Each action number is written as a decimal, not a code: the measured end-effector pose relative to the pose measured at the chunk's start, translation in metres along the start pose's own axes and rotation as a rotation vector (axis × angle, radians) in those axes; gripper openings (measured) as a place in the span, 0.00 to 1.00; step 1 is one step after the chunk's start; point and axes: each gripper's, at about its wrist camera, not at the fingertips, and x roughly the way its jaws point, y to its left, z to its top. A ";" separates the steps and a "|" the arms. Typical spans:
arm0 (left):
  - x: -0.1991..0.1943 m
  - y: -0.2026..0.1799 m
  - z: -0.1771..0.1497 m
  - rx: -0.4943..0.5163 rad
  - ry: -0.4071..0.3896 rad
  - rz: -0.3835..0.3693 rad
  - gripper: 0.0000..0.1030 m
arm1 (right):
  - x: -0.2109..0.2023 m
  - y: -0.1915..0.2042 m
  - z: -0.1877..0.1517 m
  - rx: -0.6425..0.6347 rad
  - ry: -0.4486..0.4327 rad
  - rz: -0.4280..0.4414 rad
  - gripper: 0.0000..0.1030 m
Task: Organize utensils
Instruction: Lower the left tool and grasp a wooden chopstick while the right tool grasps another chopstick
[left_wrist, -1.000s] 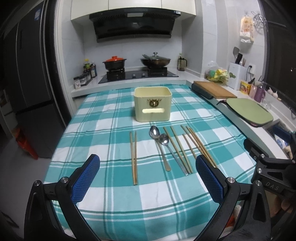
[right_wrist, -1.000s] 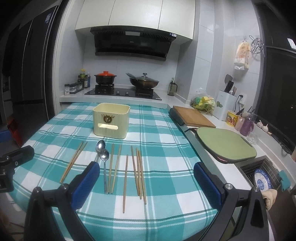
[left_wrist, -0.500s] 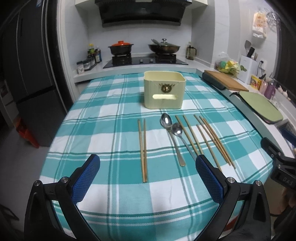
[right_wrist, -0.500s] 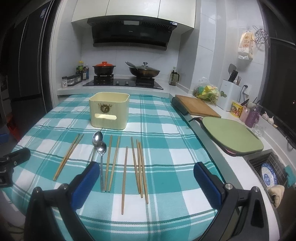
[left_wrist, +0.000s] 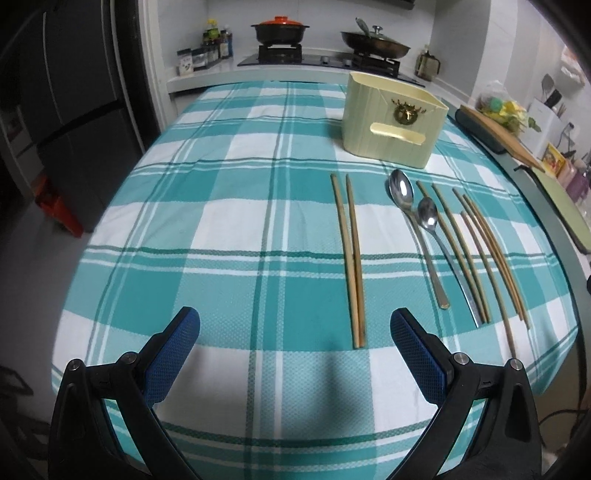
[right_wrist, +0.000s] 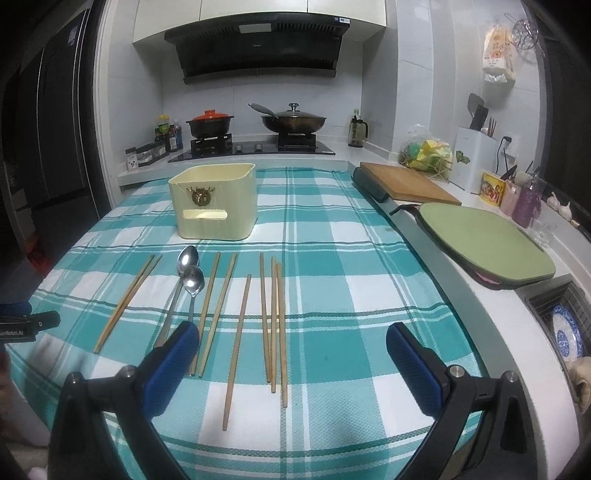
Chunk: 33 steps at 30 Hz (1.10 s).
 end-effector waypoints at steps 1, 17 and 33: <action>0.004 0.001 0.004 0.001 -0.003 -0.008 1.00 | 0.005 -0.005 0.000 0.013 0.007 0.008 1.00; 0.101 -0.017 0.065 0.103 0.059 -0.016 0.99 | 0.153 -0.023 -0.002 0.002 0.330 0.230 0.26; 0.144 -0.014 0.077 0.119 0.121 0.019 0.99 | 0.199 0.012 0.018 -0.248 0.459 0.173 0.16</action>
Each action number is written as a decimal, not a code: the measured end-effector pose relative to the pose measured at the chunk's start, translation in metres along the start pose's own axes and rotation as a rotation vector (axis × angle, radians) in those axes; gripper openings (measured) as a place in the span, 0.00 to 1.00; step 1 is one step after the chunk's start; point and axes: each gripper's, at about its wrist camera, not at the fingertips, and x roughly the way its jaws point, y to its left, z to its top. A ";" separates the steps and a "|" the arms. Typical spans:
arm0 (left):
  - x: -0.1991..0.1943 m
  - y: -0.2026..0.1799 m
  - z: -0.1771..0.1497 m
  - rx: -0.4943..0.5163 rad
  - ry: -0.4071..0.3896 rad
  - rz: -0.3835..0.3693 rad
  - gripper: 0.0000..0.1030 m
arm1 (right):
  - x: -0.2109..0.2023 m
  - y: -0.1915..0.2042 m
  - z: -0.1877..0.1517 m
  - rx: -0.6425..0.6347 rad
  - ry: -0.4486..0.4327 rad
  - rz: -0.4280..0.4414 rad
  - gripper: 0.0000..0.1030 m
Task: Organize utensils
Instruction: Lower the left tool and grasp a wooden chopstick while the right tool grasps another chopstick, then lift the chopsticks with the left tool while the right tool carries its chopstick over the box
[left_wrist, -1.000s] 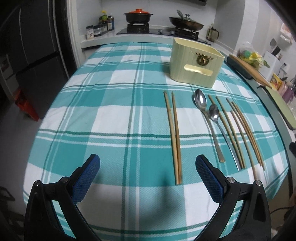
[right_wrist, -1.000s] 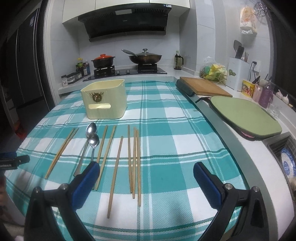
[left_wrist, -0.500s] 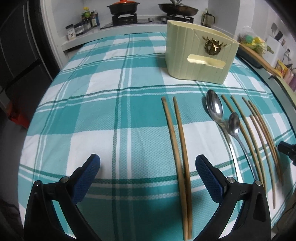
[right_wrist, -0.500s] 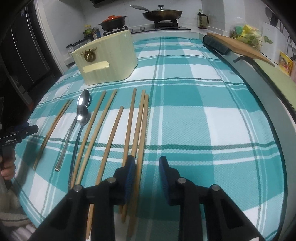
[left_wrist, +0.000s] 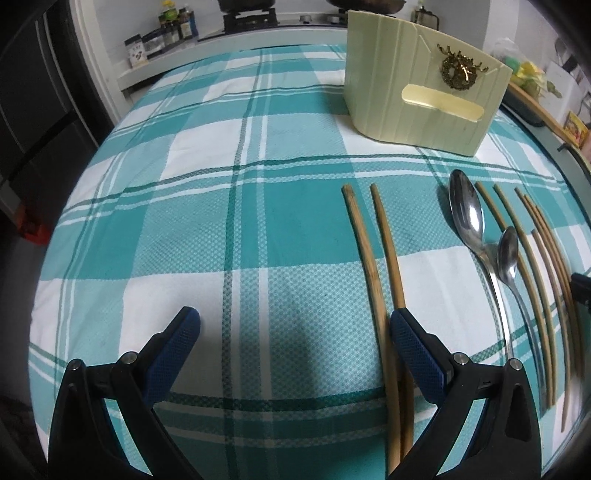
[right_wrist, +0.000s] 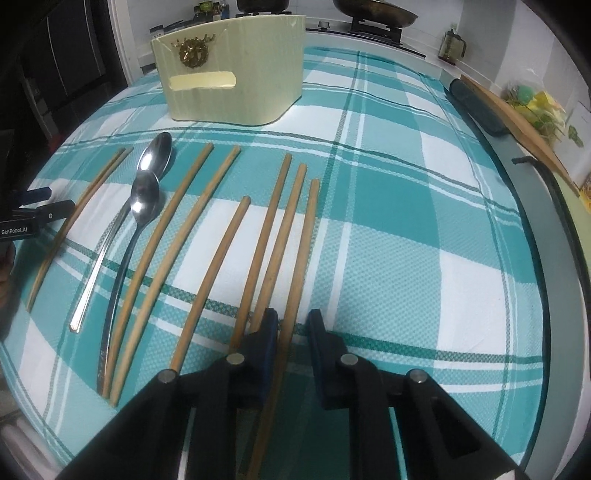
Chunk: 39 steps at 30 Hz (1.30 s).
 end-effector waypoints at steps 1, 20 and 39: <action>0.001 -0.001 0.001 0.006 0.000 0.003 0.99 | 0.001 0.001 0.002 -0.004 0.002 -0.005 0.16; 0.030 -0.010 0.054 0.100 0.184 -0.091 0.61 | 0.023 -0.005 0.048 -0.098 0.117 0.034 0.17; -0.068 0.006 0.081 -0.001 -0.098 -0.195 0.05 | -0.013 -0.028 0.108 0.095 -0.060 0.179 0.07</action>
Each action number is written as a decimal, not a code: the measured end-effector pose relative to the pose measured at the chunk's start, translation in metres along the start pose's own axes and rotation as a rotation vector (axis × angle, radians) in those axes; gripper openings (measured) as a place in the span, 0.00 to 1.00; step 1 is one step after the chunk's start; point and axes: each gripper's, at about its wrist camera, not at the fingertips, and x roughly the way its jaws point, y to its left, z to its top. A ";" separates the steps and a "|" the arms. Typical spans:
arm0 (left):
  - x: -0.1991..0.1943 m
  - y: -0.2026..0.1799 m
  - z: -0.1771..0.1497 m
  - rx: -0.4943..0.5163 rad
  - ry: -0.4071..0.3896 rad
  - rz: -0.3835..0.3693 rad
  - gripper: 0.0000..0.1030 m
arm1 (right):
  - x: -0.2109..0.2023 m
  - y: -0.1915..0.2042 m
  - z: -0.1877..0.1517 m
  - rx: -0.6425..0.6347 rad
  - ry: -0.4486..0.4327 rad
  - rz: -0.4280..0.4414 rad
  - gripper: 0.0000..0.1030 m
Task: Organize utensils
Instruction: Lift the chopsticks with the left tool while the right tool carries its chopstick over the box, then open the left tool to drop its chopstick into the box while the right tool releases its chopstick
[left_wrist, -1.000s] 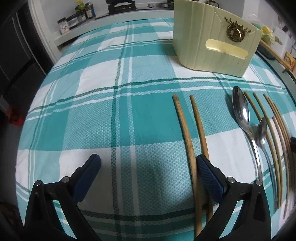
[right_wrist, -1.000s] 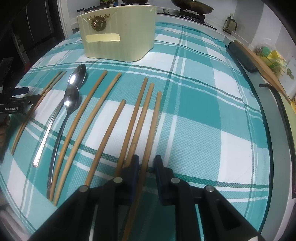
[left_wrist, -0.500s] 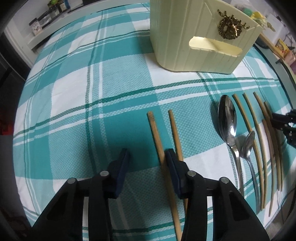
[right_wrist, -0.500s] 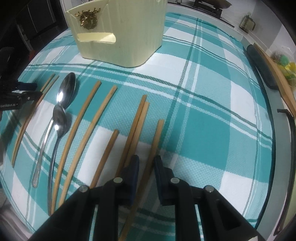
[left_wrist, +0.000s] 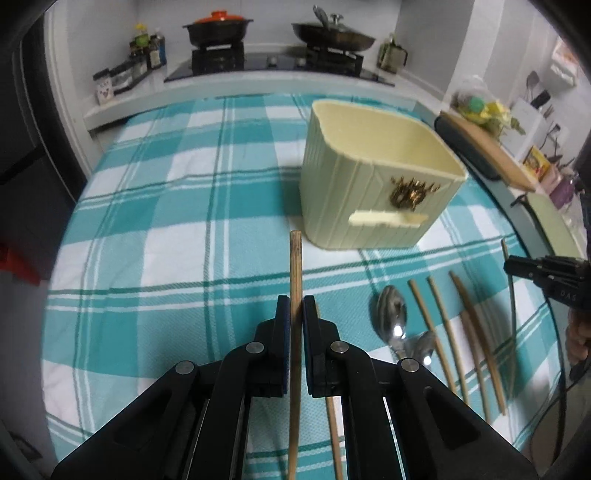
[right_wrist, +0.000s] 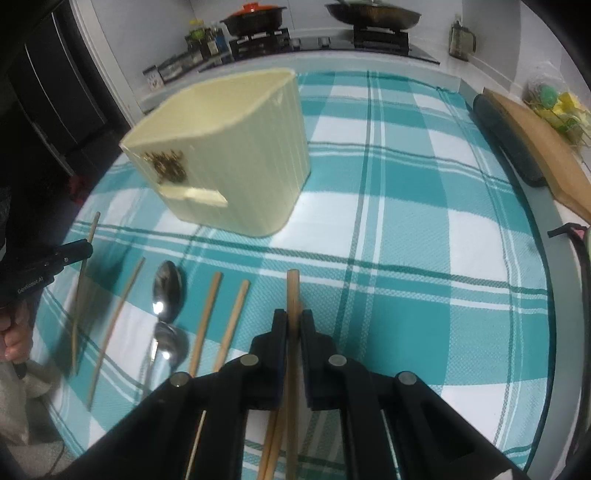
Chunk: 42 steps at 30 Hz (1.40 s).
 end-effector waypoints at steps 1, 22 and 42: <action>-0.014 0.001 0.004 -0.006 -0.029 -0.008 0.05 | -0.012 0.003 0.001 -0.001 -0.028 0.009 0.07; -0.166 -0.032 0.094 -0.001 -0.427 -0.143 0.04 | -0.193 0.074 0.058 -0.054 -0.588 0.049 0.07; 0.026 -0.043 0.183 -0.079 -0.222 -0.049 0.04 | -0.056 0.062 0.186 -0.041 -0.458 0.018 0.07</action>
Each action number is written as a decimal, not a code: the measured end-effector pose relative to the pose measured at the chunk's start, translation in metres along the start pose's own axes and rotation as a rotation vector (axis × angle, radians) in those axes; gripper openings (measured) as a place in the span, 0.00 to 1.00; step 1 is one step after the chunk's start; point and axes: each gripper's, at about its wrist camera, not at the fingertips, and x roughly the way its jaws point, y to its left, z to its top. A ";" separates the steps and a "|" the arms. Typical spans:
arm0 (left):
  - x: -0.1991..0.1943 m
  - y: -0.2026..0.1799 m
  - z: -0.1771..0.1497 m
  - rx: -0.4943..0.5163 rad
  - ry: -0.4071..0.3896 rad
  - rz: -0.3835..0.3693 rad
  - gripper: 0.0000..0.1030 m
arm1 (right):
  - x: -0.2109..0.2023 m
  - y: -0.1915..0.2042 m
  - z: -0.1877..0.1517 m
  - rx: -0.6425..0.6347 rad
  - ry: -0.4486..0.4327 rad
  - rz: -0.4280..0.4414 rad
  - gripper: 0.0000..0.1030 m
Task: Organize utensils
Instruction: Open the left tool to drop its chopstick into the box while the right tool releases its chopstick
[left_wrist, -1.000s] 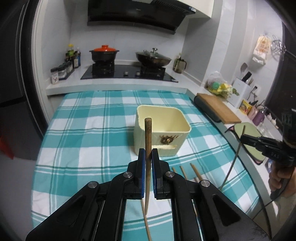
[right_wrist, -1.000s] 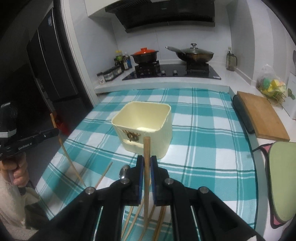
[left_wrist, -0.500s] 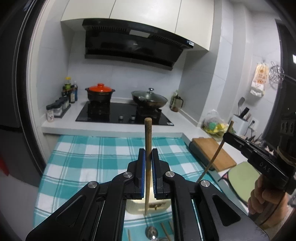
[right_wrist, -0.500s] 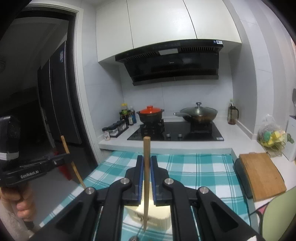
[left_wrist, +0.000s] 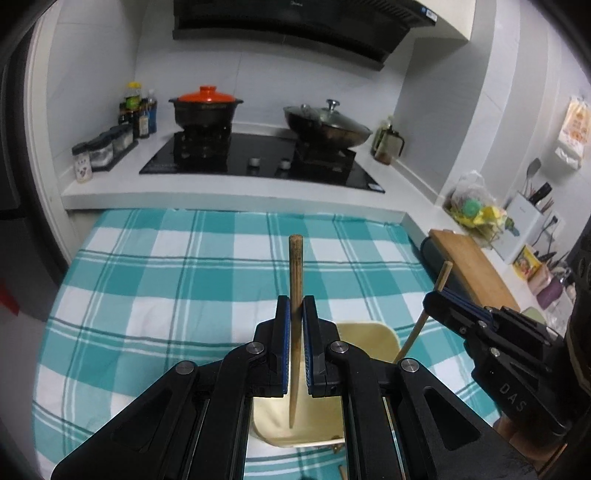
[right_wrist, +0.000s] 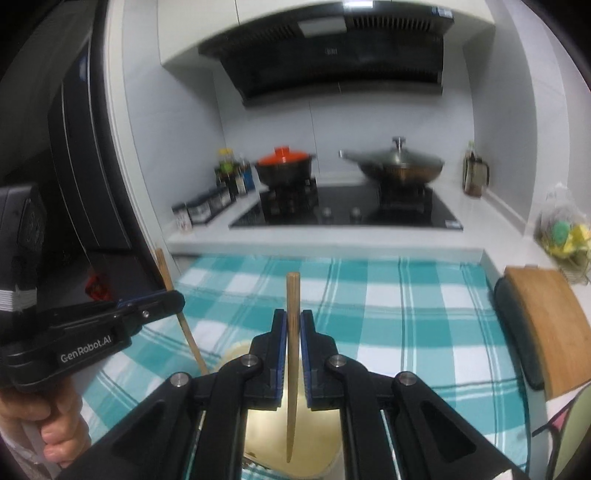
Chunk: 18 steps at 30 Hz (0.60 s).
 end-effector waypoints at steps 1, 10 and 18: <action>0.007 -0.001 -0.002 0.002 0.013 0.001 0.05 | 0.007 -0.002 -0.005 0.001 0.017 -0.001 0.07; -0.003 -0.005 -0.017 0.047 0.010 0.035 0.73 | 0.032 -0.015 -0.026 0.055 0.076 -0.017 0.42; -0.087 0.009 -0.060 0.092 -0.090 0.050 0.95 | -0.027 -0.008 -0.049 0.007 0.068 -0.092 0.54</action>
